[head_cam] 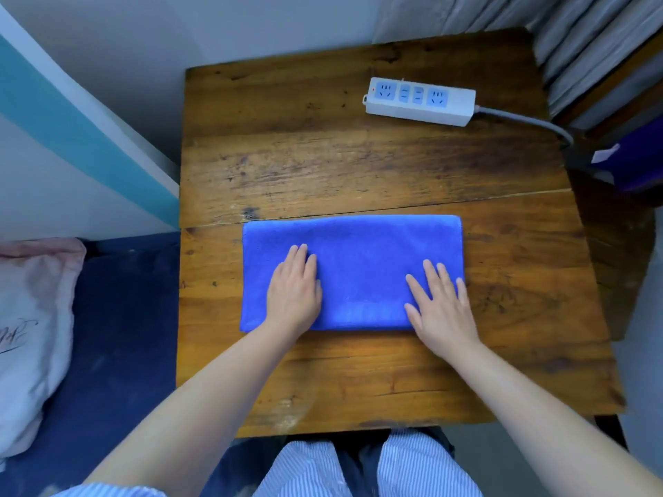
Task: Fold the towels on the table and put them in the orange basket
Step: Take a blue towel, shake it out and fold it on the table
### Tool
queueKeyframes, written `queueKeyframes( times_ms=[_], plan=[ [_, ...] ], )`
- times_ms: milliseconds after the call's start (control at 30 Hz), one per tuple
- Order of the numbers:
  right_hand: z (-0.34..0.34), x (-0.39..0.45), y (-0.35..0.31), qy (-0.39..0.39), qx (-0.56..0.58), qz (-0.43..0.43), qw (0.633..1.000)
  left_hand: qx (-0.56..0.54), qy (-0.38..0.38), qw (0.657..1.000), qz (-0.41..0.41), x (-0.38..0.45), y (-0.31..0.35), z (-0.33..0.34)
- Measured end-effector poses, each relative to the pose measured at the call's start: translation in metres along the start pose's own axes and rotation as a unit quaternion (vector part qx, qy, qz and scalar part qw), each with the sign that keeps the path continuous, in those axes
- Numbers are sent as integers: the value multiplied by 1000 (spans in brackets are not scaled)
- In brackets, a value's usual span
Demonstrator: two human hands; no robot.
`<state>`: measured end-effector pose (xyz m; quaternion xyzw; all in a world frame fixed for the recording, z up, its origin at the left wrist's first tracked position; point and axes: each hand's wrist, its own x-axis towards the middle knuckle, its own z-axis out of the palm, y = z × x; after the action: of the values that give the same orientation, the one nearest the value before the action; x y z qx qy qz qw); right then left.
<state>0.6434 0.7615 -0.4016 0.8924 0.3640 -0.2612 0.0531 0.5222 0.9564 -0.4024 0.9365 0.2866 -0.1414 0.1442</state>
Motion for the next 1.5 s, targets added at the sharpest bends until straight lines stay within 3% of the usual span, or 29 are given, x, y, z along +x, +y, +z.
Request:
queueKeyframes(
  times_ms=[300,367,433,467,633,867,1267,1433,1500],
  plan=[
    [11,1,25,-12,10,-22,1000,-50,25,998,-20,37,31,29],
    [2,3,23,18,30,-37,999,-46,24,998,-25,40,31,32],
    [-4,7,24,98,51,-37,993,-33,18,999,-25,41,31,35],
    [-7,10,24,124,67,-17,990,-28,16,999,-25,42,31,36],
    [-18,28,22,102,180,151,967,-20,17,999,-34,43,33,36],
    [-30,32,17,96,300,183,931,-13,23,999,-42,43,35,36],
    [-20,25,5,124,300,181,929,-28,5,1000,5,51,41,28],
    [-19,16,11,121,299,73,944,-9,10,1000,-3,52,41,35],
    [-20,15,16,138,326,60,933,-5,10,1000,-3,52,41,35]
  ],
)
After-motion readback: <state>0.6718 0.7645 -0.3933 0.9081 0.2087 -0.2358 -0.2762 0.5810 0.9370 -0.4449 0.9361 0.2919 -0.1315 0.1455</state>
